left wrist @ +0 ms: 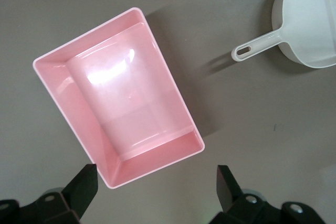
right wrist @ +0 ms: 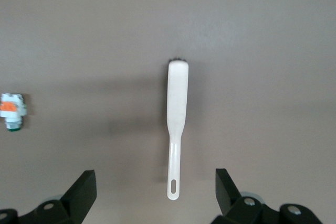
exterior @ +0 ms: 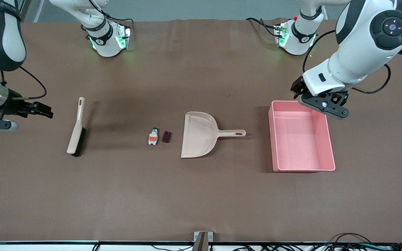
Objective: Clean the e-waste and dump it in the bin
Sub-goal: 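Reach the left gripper to the dustpan handle while the right gripper nears the brush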
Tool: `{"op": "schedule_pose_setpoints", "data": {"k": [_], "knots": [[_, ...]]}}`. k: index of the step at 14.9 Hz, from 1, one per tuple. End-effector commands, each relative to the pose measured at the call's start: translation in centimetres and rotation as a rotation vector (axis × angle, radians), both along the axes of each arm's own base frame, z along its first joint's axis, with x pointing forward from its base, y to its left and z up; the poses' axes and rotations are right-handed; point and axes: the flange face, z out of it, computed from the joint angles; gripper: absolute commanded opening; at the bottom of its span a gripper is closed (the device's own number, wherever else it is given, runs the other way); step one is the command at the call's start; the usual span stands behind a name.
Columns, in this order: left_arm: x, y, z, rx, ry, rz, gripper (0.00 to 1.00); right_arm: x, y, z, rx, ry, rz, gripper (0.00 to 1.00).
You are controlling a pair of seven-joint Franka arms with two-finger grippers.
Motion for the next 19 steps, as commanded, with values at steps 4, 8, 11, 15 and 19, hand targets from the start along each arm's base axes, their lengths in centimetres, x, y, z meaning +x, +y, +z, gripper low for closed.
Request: {"op": "schedule_pose_setpoints", "data": {"k": [4, 8, 11, 15, 19], "knots": [[-0.1, -8.7, -6.1, 0.062, 0.009, -0.183, 1.0, -3.8, -1.3, -7.6, 0.017, 0.024, -0.019, 1.0], [-0.8, -14.4, -10.9, 0.069, -0.008, -0.305, 0.99, -5.2, -0.9, -9.9, 0.019, 0.032, -0.018, 1.0], [-1.7, -18.4, -15.6, 0.063, 0.006, -0.383, 0.96, -5.5, -0.9, -9.4, 0.019, 0.039, -0.013, 1.0], [-1.2, -21.8, -20.2, 0.089, 0.003, -0.591, 0.95, -6.6, -0.8, -10.3, 0.024, 0.065, -0.012, 1.0], [-1.4, -23.6, -22.7, 0.074, 0.013, -0.695, 0.94, -7.1, -2.1, -11.6, 0.026, 0.071, -0.031, 1.0]]}}
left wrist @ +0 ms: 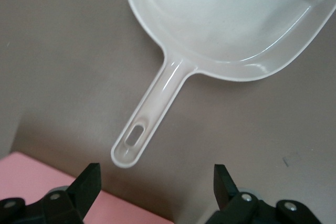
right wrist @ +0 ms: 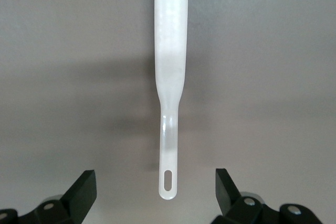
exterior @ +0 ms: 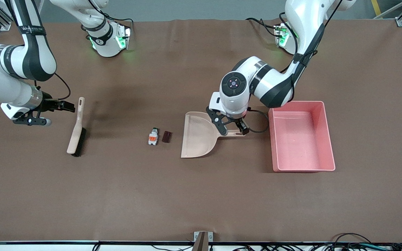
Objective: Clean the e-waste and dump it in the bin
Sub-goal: 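Reach the left gripper to the dustpan handle while the right gripper nears the brush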
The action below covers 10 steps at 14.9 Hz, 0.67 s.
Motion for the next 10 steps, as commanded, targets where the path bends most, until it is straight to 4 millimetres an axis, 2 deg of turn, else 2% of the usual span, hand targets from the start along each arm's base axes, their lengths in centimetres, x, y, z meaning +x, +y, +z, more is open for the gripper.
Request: {"op": "schedule_pose_setpoints", "data": {"k": [1, 4, 6, 10], "knots": [[0.6, -1.1, -1.1, -0.01, -0.01, -0.09, 0.93, -1.0, -1.3, -0.5, 0.012, -0.015, -0.015, 1.0], [1.0, -1.2, -2.4, -0.028, -0.008, -0.164, 0.92, -0.9, -1.6, -4.5, 0.013, 0.02, -0.022, 1.0], [1.2, -1.3, -3.9, -0.015, -0.013, -0.212, 0.92, -1.9, -1.3, -6.2, 0.011, 0.012, -0.021, 1.0], [1.7, -1.5, -5.1, 0.0, -0.012, -0.3, 0.88, -3.0, -1.2, -8.0, 0.004, -0.025, -0.025, 1.0]]}}
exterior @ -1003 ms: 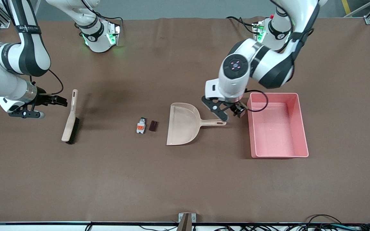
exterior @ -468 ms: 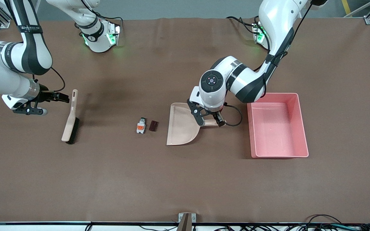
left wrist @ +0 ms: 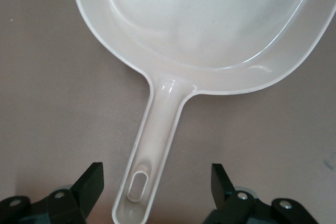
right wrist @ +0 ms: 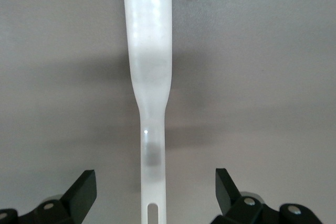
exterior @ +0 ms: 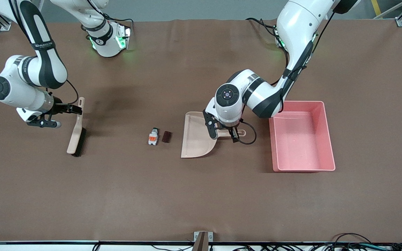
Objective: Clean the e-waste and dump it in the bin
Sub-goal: 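Close the left gripper on the dustpan handle while the right gripper grasps the brush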
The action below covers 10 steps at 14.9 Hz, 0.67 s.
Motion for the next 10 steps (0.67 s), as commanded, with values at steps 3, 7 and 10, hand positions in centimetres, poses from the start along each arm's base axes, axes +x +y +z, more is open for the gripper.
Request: {"op": "schedule_pose_setpoints", "data": {"k": [3, 7, 10], "knots": [[1.0, -1.2, -1.2, 0.003, -0.008, -0.091, 0.85, -1.9, 0.1, -1.5, 0.006, -0.033, 0.0, 1.0], [1.1, -2.1, -2.3, 0.005, -0.027, -0.119, 0.81, -2.4, 0.4, -4.2, 0.001, -0.043, 0.006, 1.0], [0.8, -2.5, -2.9, 0.011, -0.029, -0.138, 0.75, -2.4, 0.2, -4.2, 0.002, -0.043, 0.003, 0.85]]}}
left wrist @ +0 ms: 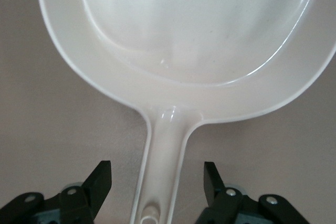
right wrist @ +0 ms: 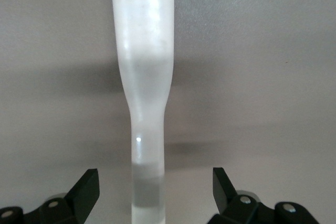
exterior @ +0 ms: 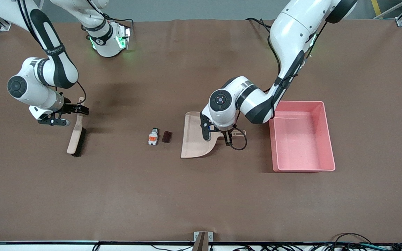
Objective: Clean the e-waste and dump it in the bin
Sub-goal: 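Close the left gripper on the dustpan handle while the right gripper grasps the brush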
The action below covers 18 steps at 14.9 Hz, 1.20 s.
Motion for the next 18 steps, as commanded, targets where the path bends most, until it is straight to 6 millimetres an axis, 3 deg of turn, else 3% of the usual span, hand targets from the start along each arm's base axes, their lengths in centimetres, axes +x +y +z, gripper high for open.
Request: {"op": "schedule_pose_setpoints", "data": {"k": [1, 9, 14, 18], "knots": [[0.5, -0.6, -0.3, 0.014, -0.039, -0.056, 0.73, -0.4, -0.2, 0.2, 0.01, -0.014, 0.004, 0.81], [-0.6, -1.9, -1.1, 0.026, -0.044, -0.11, 0.59, -0.2, -0.1, 0.3, 0.01, -0.015, 0.007, 0.43], [-0.7, -1.9, -1.1, 0.036, -0.052, -0.136, 0.49, -0.3, -0.1, 0.3, 0.01, -0.011, 0.005, 0.28], [-0.7, -1.9, -1.1, 0.037, -0.051, -0.145, 0.44, -0.2, 0.0, 0.3, 0.01, -0.012, 0.004, 0.05]]}}
